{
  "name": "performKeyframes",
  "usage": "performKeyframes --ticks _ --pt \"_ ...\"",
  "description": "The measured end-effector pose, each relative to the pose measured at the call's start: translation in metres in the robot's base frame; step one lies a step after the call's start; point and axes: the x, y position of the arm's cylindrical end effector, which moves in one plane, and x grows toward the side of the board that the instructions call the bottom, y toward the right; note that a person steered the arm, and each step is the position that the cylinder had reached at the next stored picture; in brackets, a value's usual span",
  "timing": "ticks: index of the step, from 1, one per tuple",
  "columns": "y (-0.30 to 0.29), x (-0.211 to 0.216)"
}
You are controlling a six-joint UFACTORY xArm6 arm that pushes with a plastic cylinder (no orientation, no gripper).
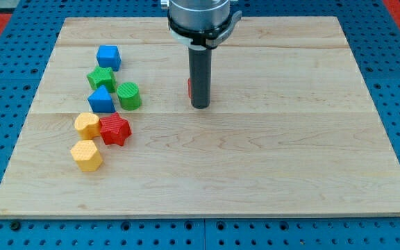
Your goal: Move the red circle parallel to the blue cube
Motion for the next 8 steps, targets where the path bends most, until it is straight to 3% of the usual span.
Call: performKeyframes --ticks 1,3,6,8 --pt "0.0 -0.029" --pt "0.036 -0.045" --pt "-0.025 -0.07" --pt "-0.014 -0.098"
